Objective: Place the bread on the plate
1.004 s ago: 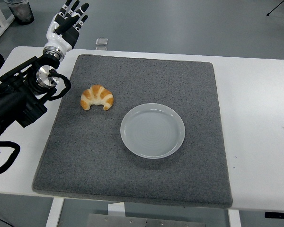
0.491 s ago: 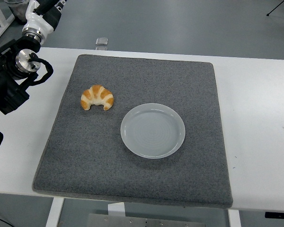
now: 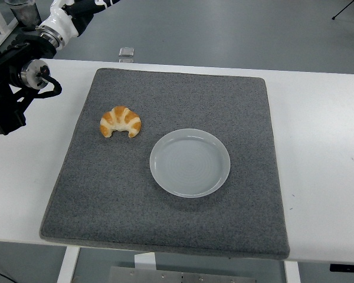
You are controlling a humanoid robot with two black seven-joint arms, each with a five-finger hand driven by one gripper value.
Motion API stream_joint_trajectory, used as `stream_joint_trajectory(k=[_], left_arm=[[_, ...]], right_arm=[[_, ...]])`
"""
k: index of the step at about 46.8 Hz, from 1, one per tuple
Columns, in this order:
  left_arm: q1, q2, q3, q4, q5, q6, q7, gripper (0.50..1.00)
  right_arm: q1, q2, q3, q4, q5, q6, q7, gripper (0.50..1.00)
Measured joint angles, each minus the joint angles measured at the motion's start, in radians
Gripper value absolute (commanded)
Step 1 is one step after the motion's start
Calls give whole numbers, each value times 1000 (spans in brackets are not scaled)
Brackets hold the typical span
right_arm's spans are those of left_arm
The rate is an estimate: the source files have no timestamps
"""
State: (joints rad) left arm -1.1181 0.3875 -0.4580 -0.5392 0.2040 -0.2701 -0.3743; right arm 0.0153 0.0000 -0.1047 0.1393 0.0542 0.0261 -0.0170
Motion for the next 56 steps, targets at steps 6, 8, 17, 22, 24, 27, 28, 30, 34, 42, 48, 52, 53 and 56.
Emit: stream_joint_trajectory(k=[6, 8, 17, 22, 24, 27, 28, 30, 34, 42, 48, 52, 53, 56], left_arm=[[-38, 58, 145, -74, 53, -6, 0, 994], [-52, 69, 201, -91, 61, -6, 0, 994], [-97, 125, 385, -164, 206, -9, -3, 994], [-98, 179, 398, -241, 346, -10, -5, 994], [-99, 206, 400, -285, 408, -10, -6, 994], [-100, 245, 411, -343, 484, -11, -10, 994], [-101, 259, 419, -361, 509, -12, -12, 994], [-105, 277, 435, -382, 548, -13, -15, 992], [-124, 290, 475, -396, 622, -14, -26, 990], [-132, 292, 517, -397, 758, -13, -52, 984], [-132, 293, 523, -400, 796, -12, -54, 981], [-132, 294, 553, -402, 804, -11, -60, 981], [-133, 294, 563, -403, 805, -11, -63, 981], [-142, 293, 589, -404, 807, -8, -68, 971]], right_arm=[[0, 0, 0, 0, 0, 0, 0, 952], [0, 0, 0, 0, 0, 0, 0, 952], [0, 0, 0, 0, 0, 0, -1, 952], [0, 0, 0, 0, -1, 0, 0, 952], [0, 0, 0, 0, -1, 0, 0, 952], [0, 0, 0, 0, -1, 0, 0, 952], [0, 0, 0, 0, -1, 0, 0, 952], [0, 0, 0, 0, -1, 0, 0, 952], [0, 0, 0, 0, -1, 0, 0, 952], [0, 0, 0, 0, -1, 0, 0, 952], [0, 0, 0, 0, -1, 0, 0, 952], [0, 0, 0, 0, 0, 0, -1, 952], [0, 0, 0, 0, 0, 0, -1, 952], [0, 0, 0, 0, 0, 0, -1, 952]])
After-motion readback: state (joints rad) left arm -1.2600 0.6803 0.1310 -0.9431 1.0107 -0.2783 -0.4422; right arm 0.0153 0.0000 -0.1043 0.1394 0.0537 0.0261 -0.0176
